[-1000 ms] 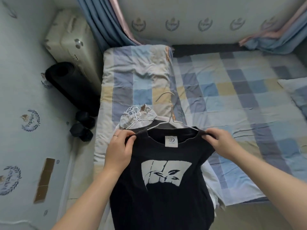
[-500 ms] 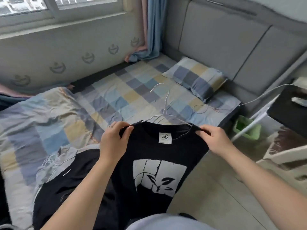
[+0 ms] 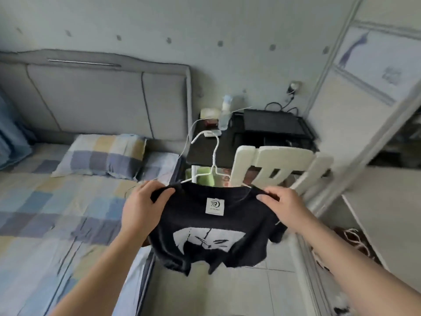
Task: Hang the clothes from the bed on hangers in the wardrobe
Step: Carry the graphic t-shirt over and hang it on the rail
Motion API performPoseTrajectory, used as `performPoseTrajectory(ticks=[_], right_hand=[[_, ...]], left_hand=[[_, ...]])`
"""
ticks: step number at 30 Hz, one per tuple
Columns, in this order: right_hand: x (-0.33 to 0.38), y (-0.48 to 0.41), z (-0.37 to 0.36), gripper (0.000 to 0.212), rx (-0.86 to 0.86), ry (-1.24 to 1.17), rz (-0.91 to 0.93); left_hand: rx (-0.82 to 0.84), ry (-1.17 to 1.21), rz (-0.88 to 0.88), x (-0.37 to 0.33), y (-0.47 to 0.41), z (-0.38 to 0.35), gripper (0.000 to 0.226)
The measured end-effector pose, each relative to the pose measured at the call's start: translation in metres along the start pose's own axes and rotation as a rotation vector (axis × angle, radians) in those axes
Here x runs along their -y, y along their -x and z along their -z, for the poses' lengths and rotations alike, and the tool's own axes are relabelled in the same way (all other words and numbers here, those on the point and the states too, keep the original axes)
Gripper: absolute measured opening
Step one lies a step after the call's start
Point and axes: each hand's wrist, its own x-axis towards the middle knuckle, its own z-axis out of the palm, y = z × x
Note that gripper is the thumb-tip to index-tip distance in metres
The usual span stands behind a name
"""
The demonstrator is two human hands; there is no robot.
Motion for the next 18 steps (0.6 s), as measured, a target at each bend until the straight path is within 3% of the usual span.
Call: performPoseTrajectory(ticks=[4,8,18], right_hand=[[-0.031,0.007,0.079,0.026,-0.194,-0.001,-0.089],[-0.045,0.009,0.154,0.028,-0.413,0.056,-0.161],[-0.026,0.03,0.314,0.025,-0.918,0.298,-0.319]], left_hand=[[0.119,0.019,-0.196,-0.074,-0.06,-0.064,0.011],[0.21,0.077,-0.402,-0.154,-0.121,-0.126,0.016],[0.46,0.467,-0.81,-0.372,-0.24,-0.272,0.02]])
